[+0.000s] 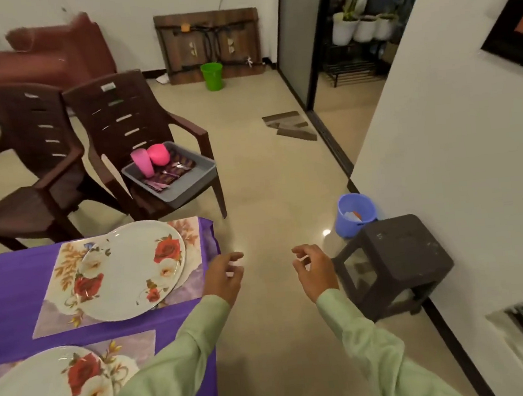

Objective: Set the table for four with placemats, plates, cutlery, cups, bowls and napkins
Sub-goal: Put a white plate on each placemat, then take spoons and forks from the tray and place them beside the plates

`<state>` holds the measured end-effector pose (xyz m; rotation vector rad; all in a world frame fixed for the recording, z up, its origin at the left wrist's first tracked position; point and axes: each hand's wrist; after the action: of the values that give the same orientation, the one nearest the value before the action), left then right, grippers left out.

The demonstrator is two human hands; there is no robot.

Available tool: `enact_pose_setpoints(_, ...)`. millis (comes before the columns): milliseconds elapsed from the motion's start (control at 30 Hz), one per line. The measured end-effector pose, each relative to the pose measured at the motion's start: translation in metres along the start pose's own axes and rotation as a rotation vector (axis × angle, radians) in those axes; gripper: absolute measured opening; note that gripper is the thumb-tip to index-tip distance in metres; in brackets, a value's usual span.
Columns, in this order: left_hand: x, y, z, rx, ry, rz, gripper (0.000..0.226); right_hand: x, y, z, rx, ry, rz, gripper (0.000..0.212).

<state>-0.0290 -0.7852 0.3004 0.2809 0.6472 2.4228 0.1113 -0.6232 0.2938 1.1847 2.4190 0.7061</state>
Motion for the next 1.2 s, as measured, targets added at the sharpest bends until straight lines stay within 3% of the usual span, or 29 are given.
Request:
enact_pose_setpoints(300,0.097,-0.008,-0.011,0.018,0.076,0.158,0.031,0.116,-0.005,-0.031,-0.029,0.113,-0.134,0.024)
enact_pose_setpoints(567,0.207,-0.008,-0.015,-0.125,0.169,0.343,0.033,0.25,-0.022,-0.077,-0.161,0.22,-0.253,0.025)
enact_pose_setpoints(867,0.328,0.023,-0.055,-0.124,0.293,0.5,0.033,0.388,-0.123,-0.145,-0.18,0.345,-0.464,0.026)
enact_pose_setpoints(1200,0.464,0.075,-0.089,-0.046,0.531,0.69,0.032,0.544,-0.261,-0.218,-0.266,0.351,-0.741,0.034)
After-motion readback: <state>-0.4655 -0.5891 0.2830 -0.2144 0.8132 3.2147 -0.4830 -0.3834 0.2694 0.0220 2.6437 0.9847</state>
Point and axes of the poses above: each hand's wrist, its own x-axis towards the middle knuckle, its own y-axis out of the back of the hand, z = x × y, and after that the axes turned 6 degrees about -y, right-handed
